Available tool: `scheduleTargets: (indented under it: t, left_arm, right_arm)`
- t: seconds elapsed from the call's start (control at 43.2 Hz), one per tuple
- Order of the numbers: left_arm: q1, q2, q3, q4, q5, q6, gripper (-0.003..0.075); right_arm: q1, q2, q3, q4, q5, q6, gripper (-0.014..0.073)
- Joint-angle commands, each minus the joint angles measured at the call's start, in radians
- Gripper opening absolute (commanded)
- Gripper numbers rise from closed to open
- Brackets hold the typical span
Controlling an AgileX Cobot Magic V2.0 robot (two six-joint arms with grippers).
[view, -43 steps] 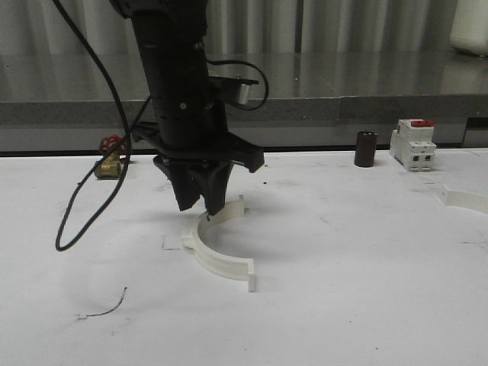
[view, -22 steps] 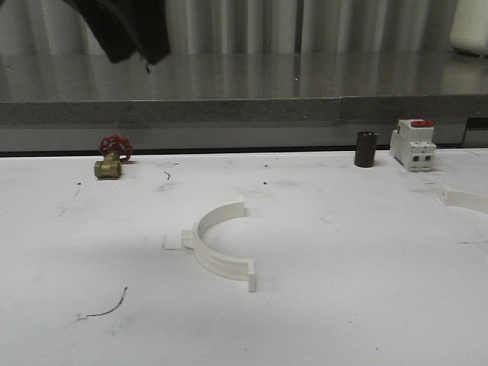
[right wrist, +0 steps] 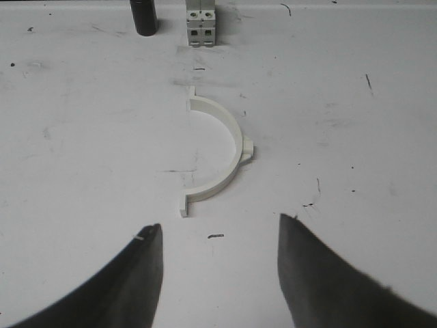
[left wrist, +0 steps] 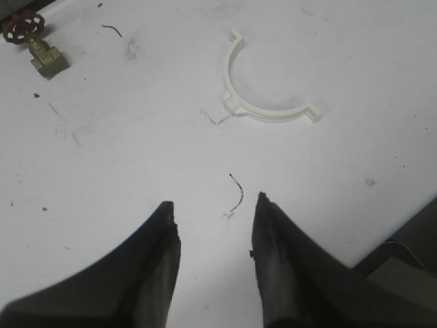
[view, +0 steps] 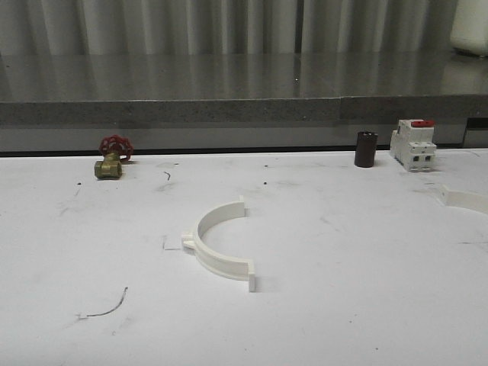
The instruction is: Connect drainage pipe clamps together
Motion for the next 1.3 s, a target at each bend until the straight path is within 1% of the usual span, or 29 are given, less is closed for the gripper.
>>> scheduleTargets:
  t: [0.0, 0.046, 0.185, 0.324, 0.555, 0.809, 0.994, 1.064, 1.203, 1.272]
  left_arm:
    - [0.003, -0.105, 0.050, -0.010, -0.091, -0.069, 0.0260]
    - [0.003, -0.153, 0.088, -0.010, -0.109, -0.089, 0.0260]
    - [0.003, -0.269, 0.176, -0.007, -0.154, -0.089, 0.0260]
    - [0.003, -0.325, 0.212, 0.000, -0.179, -0.089, 0.0260]
    - [0.003, -0.330, 0.215, 0.000, -0.177, -0.089, 0.0260]
    - [0.003, -0.330, 0.215, 0.000, -0.177, -0.089, 0.0260]
    - [0.003, -0.330, 0.215, 0.000, -0.177, -0.089, 0.0260]
    - [0.003, -0.330, 0.215, 0.000, -0.177, -0.089, 0.0260]
    - [0.003, -0.330, 0.215, 0.000, -0.177, -0.089, 0.0260]
    - [0.003, -0.330, 0.215, 0.000, -0.177, -0.089, 0.0260]
  right_arm:
    - [-0.005, 0.007, -0.031, -0.007, -0.060, -0.003, 0.0415]
    - [-0.005, 0.007, -0.031, -0.007, -0.060, -0.003, 0.0415]
    - [-0.005, 0.007, -0.031, -0.006, -0.060, -0.003, 0.0415]
    - [-0.005, 0.007, -0.031, 0.001, -0.054, -0.003, 0.0415]
    - [-0.005, 0.007, -0.031, 0.004, -0.023, -0.003, 0.0415]
    - [-0.005, 0.007, -0.031, 0.004, -0.057, -0.003, 0.0415]
    - [-0.004, 0.007, -0.031, 0.028, -0.039, -0.003, 0.0416]
    - [-0.004, 0.007, -0.038, 0.030, -0.019, -0.003, 0.0426]
    - [-0.004, 0.028, -0.102, 0.030, 0.054, -0.003, 0.0517]
    - [-0.004, 0.061, -0.159, 0.028, 0.114, -0.003, 0.0541]
